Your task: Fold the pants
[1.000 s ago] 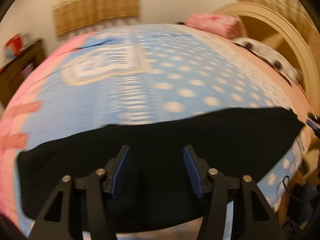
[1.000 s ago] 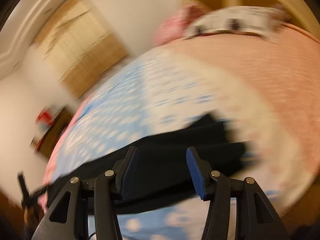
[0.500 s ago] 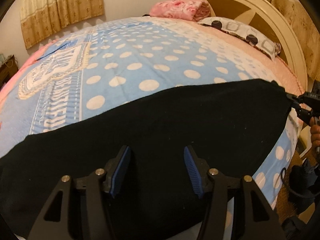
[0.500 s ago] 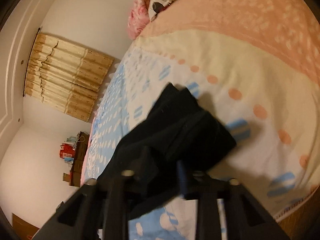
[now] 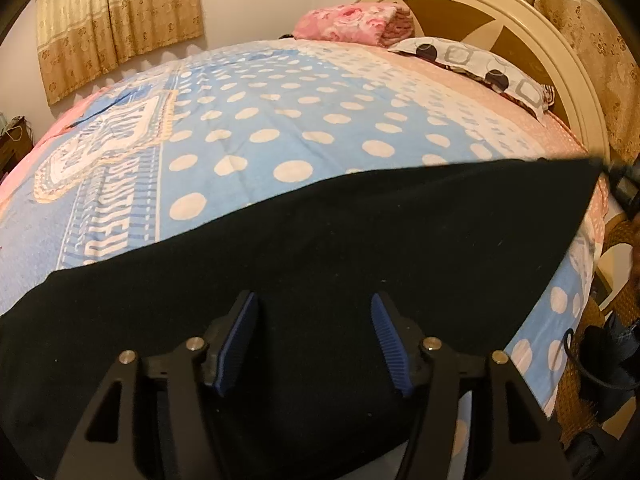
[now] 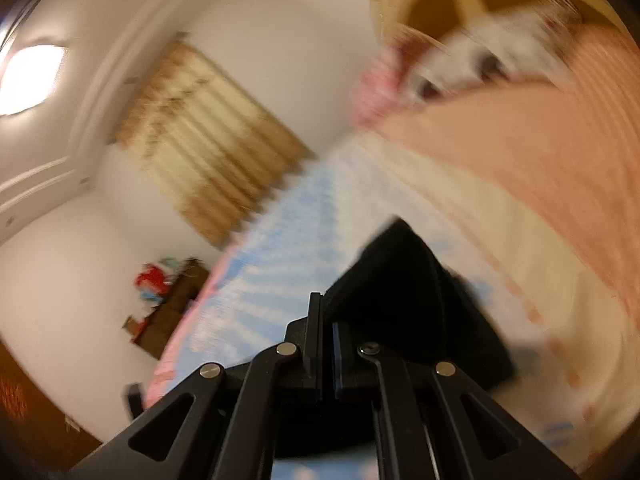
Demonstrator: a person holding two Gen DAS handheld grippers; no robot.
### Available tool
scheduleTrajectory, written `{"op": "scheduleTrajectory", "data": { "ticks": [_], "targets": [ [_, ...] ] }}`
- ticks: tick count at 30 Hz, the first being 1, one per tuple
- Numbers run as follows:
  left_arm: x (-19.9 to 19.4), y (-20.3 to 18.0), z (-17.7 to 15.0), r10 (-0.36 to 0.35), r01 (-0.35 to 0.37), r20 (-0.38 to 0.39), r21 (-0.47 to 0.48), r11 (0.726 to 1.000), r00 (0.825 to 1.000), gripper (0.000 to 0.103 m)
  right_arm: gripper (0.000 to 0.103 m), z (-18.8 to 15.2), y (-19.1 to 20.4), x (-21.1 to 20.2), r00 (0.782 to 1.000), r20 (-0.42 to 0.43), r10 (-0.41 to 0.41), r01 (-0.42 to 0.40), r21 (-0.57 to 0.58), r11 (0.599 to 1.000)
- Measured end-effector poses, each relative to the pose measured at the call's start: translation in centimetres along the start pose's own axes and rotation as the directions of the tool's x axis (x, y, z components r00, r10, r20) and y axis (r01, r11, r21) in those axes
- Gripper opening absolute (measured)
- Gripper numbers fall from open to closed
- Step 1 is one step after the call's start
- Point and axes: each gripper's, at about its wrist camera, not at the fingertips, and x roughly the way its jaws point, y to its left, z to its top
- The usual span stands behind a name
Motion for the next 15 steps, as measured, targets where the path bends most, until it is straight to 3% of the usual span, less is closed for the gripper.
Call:
{"op": "scheduleTrajectory", "data": {
  "ticks": [3,6,10,15],
  "targets": [
    [0.0,0.0,0.0,-0.004,0.004,-0.005,-0.001,1.000,1.000,0.063,0.003,-2.9,-4.2,0.0,0.997,-0.064,-0.035,0.040,0.083,0.996],
    [0.1,0.0,0.0,-0.011,0.011,-0.002,0.002,1.000,1.000,0.066,0.003,-3.9,-5.1,-0.4,0.997,-0.072,-0.038,0.044,0.091,0.995],
    [0.2,-0.5,-0.1,0.006,-0.006,0.005,0.024,1.000,1.000,0.070,0.003,-0.8,-4.1,0.6,0.998,-0.056,-0.038,0.042,0.075,0.996],
    [0.1,-0.3,-0.2,-0.002,0.002,0.003,0.008,1.000,1.000,0.070,0.003,3.9,1.8,0.7,0.997,0.026,0.077,-0.075,-0.086,0.993]
  ]
}}
